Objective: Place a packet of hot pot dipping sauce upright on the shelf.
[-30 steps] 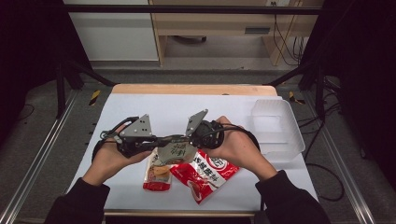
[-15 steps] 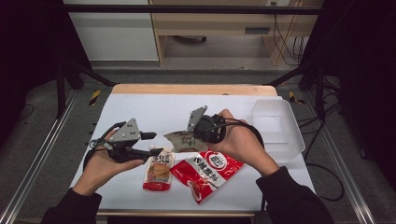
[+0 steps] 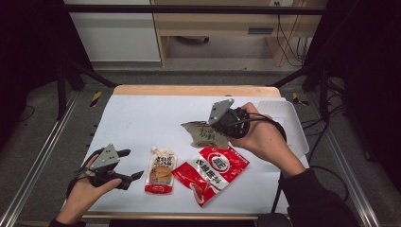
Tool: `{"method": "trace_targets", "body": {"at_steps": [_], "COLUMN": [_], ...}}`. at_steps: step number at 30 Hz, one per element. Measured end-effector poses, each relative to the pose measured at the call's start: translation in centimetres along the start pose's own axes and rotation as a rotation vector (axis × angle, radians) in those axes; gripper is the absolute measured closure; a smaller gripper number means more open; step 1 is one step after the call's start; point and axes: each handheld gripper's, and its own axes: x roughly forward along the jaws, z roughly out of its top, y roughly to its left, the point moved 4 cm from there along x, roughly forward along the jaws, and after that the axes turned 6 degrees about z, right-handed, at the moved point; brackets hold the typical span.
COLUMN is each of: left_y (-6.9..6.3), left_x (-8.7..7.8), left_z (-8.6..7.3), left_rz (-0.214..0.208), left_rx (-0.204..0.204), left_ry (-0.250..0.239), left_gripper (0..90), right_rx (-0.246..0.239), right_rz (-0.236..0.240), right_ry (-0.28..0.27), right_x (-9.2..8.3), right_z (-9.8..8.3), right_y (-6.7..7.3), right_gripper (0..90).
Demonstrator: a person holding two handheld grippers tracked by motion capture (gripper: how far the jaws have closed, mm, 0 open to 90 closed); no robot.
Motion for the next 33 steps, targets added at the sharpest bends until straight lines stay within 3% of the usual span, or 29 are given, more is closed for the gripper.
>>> {"method": "trace_targets", "body": {"at_steps": [2, 7, 14, 20, 24, 33], "left_y": [0.6, 1.5, 2.1, 2.7, 3.0, 3.2], "left_x": [0.0, 0.0, 0.0, -0.2, -0.3, -0.2], "left_z": [-1.0, -2.4, -3.8, -4.0, -4.2, -4.5], "left_rz": [0.012, 0.05, 0.094, 0.137, 0.16, 0.172], "left_rx": [-0.034, -0.076, -0.083, -0.094, -0.104, -0.11], "left_ry": [0.004, 0.003, 0.026, 0.02, 0.029, 0.048], "left_gripper": [9.5, 9.3, 9.3, 9.3, 9.4, 9.5], "right_rx": [0.002, 0.014, 0.008, 0.017, 0.029, 0.076], "right_rz": [-0.011, -0.026, -0.073, -0.116, -0.141, -0.185], "right_ry": [0.0, 0.003, 0.0, -0.004, 0.002, 0.015], "right_x": [-0.5, -1.6, -4.0, -6.5, -8.2, -10.3], "right_z": [-0.3, -1.4, -2.7, -4.3, -6.2, -10.2], "right_y": [-0.3, -1.1, -2.0, -2.9, -3.3, -3.6], "right_gripper": [90.0, 90.0, 90.0, 90.0, 90.0, 90.0]}}
